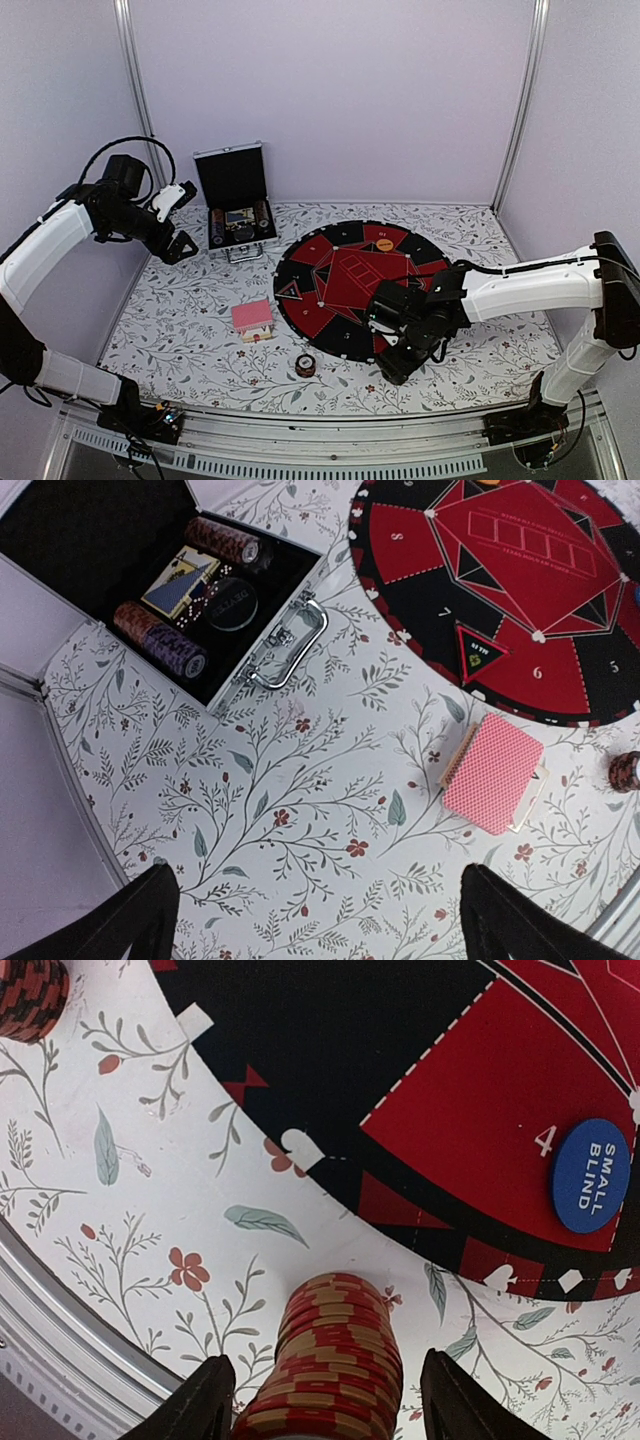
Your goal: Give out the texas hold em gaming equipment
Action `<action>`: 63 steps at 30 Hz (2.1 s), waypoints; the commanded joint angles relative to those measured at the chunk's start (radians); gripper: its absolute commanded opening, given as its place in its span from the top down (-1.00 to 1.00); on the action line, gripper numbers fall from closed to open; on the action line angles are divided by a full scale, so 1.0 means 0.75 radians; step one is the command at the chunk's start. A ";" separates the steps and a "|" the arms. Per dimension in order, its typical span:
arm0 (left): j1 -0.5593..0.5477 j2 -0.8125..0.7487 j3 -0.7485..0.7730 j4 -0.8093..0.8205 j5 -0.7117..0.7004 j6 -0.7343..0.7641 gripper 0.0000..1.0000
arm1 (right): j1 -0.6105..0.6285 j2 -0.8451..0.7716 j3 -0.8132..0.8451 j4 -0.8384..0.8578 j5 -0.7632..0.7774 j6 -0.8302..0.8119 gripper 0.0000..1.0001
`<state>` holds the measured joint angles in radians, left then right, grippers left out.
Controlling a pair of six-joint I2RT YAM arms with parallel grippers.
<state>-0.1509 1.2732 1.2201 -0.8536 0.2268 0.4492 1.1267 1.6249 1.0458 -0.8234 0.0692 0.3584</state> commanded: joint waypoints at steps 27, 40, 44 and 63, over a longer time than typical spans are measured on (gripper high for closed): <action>-0.030 -0.015 0.020 -0.023 -0.016 0.016 -0.99 | 0.010 -0.050 0.035 -0.070 0.039 -0.002 -0.19; -0.030 -0.019 0.025 -0.021 -0.028 0.025 -0.99 | 0.010 -0.046 0.023 -0.051 0.016 -0.005 -0.13; -0.030 -0.022 0.022 -0.023 -0.028 0.025 -0.99 | 0.010 -0.042 0.019 -0.040 0.002 -0.007 -0.09; -0.030 -0.022 0.028 -0.022 -0.028 0.028 -0.99 | 0.009 -0.078 0.087 -0.107 0.029 -0.017 0.28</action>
<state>-0.1619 1.2732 1.2201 -0.8543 0.2043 0.4633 1.1267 1.5982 1.0645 -0.8761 0.0734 0.3515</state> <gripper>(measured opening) 0.993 0.427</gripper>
